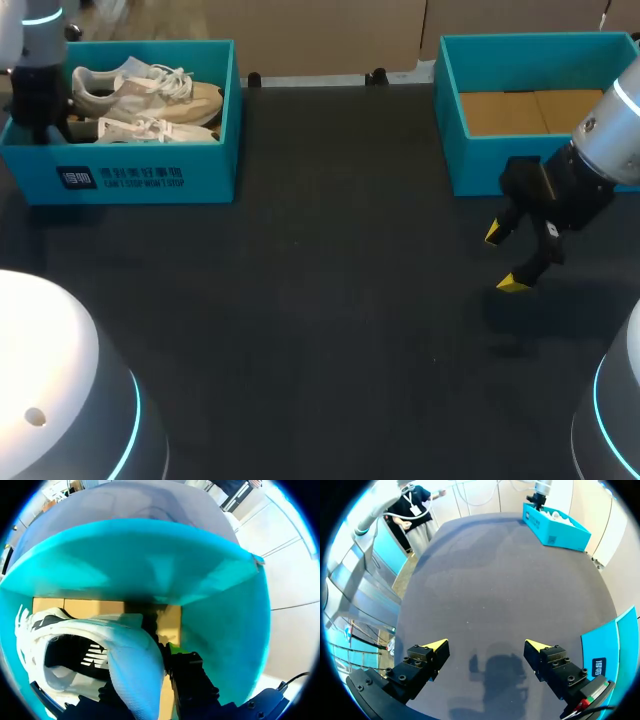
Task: Take the shoe out of the shoebox, open the shoe tongue, remove and reinsert the insole, then place the shoe into the shoebox
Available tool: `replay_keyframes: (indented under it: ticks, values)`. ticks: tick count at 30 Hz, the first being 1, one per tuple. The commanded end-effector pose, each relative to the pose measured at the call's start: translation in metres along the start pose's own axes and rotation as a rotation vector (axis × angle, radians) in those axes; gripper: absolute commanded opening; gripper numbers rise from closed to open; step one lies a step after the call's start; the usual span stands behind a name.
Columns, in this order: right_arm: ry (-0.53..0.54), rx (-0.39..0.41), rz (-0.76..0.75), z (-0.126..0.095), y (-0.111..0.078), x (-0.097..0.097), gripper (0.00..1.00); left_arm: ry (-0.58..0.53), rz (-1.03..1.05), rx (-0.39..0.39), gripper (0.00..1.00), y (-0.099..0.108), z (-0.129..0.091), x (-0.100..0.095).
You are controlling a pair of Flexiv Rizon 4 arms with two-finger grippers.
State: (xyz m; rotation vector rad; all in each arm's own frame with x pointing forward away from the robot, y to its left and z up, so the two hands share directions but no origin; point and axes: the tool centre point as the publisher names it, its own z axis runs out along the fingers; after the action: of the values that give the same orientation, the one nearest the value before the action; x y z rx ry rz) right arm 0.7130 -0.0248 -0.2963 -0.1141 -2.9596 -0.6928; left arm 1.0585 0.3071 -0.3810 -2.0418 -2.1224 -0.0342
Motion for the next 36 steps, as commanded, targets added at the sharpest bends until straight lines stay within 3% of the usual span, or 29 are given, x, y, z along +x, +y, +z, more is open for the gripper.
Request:
replay_keyframes:
  ticks: [1,21,30,36]
  values:
    - [-0.002,0.002,0.000,0.001,0.000,0.001,1.00,0.005,-0.011,-0.003,0.00,0.000,-0.013,0.004]
    - [-0.002,0.002,0.000,0.001,0.000,0.001,1.00,0.013,-0.062,-0.041,0.00,0.002,-0.106,0.025]
    - [-0.002,0.002,0.000,0.001,0.000,0.001,1.00,0.010,-0.036,-0.073,0.00,-0.021,-0.157,0.029]
    - [-0.002,0.002,0.000,0.001,0.000,0.001,1.00,0.024,-0.034,-0.108,0.00,-0.058,-0.194,0.024]
